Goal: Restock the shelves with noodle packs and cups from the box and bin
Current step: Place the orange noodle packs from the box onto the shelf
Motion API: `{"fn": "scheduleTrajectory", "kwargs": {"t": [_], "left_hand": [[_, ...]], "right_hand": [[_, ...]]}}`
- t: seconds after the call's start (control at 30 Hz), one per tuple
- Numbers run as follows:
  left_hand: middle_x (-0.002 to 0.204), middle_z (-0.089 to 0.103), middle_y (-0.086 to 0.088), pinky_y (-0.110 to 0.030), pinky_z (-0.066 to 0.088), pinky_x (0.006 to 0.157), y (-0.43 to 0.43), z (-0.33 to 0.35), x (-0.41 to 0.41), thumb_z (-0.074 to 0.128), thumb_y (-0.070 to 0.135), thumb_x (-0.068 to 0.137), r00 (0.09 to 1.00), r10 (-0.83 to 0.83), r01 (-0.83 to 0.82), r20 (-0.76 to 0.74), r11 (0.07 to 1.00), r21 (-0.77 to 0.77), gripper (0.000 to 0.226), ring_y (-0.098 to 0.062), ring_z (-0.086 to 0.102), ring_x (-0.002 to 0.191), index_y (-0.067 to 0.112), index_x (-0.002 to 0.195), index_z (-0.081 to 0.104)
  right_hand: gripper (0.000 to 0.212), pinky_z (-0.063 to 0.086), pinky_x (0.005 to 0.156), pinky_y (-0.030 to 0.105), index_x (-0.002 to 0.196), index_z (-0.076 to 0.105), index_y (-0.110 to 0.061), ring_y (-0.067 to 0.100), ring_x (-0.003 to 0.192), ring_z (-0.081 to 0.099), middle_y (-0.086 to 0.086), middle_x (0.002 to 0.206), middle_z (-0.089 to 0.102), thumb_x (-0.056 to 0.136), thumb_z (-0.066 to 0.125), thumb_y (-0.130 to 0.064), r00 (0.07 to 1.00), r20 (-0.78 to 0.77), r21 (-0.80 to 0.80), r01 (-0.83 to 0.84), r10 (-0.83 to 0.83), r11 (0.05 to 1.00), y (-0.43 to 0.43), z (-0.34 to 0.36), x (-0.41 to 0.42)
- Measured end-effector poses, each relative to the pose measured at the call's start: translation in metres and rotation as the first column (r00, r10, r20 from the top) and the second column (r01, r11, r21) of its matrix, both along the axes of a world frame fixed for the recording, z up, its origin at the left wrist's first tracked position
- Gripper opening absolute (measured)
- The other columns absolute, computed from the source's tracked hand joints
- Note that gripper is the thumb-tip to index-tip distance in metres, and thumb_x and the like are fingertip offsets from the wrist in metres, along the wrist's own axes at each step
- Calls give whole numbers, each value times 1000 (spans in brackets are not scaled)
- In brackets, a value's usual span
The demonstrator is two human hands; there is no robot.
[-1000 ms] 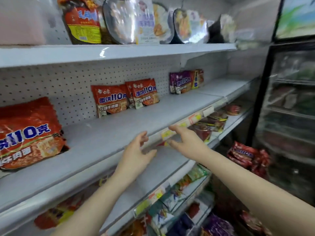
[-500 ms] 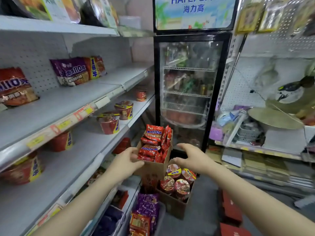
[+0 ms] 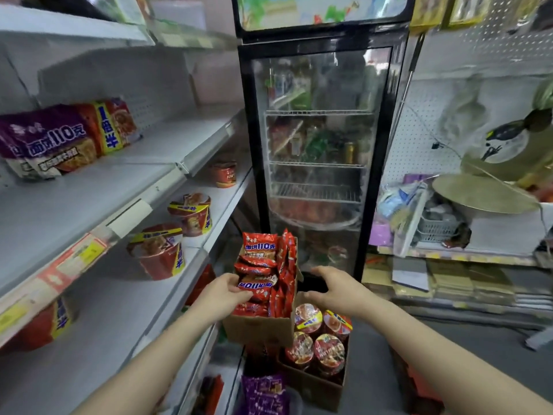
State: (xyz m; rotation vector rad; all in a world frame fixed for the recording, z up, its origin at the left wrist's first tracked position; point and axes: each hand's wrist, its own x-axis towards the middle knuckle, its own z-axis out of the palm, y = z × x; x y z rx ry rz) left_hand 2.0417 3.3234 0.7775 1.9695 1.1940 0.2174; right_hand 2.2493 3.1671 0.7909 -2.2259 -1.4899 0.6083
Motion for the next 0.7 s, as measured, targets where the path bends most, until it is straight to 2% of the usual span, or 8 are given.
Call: {"fn": "scheduleTrajectory", "kwargs": {"t": [0.17,0.3,0.4,0.43,0.5,0.53,0.63,0.7], "left_hand": [[105,66,1,-17,45,69,57,-40,29,72,32,89,999,28,-31,-17,985,-171,63,-4,61,82,6,140,47],[87,64,7,-12,44,62,98,-70,62,75,22,87,998,56,-57,-12,946,-318,36,-2,61,75,14,114,53],[90,73,-3,-32,58,78,135,-89,94,81,25,80,986,169,-145,16,888,-435,36,-20,72,82,9,104,59],[91,75,-7,-39,59,82,149,-98,106,85,30,75,978,207,-166,35,866,-472,44,-25,74,84,8,105,62],[96,75,-13,-46,59,84,182,-126,130,95,44,54,955,289,-213,61,818,-534,83,-32,73,88,5,118,60],[99,75,-13,-44,59,81,196,-138,143,95,46,52,944,326,-240,52,784,-572,92,-31,73,88,5,126,57],[109,72,-3,-28,50,66,232,-164,179,84,41,75,889,458,-352,3,689,-634,66,-18,69,89,19,130,54],[120,69,-2,-29,49,70,251,-178,199,85,49,68,833,552,-433,-30,617,-657,76,-20,67,98,28,133,53]], "right_hand": [[65,40,104,28,148,37,-16,18,132,47,3,149,43,93,60,-42,994,-98,-62,50,-56,997,46,-43,20],[51,42,87,21,137,50,-18,16,118,55,-2,131,56,92,62,-40,989,-138,-87,48,-60,995,87,-67,56],[44,45,85,23,130,55,-18,15,112,59,-2,119,59,91,64,-35,984,-174,-107,26,-44,994,126,-83,94],[40,47,88,24,127,57,-18,14,111,59,-3,118,61,91,64,-33,980,-195,-119,23,-46,993,141,-89,107],[35,49,90,26,121,60,-18,12,106,61,-4,114,63,90,65,-32,973,-230,-136,5,-36,991,173,-105,136],[33,49,88,25,119,60,-18,11,103,61,-5,110,63,90,65,-33,972,-235,-142,-13,-21,990,190,-112,150],[33,44,80,16,119,61,-21,10,102,59,-6,107,60,90,65,-33,964,-266,-174,-64,15,983,235,-136,188],[36,44,89,14,124,61,-24,9,110,59,-4,116,61,89,65,-31,954,-295,-188,-121,62,975,262,-150,206]]}}
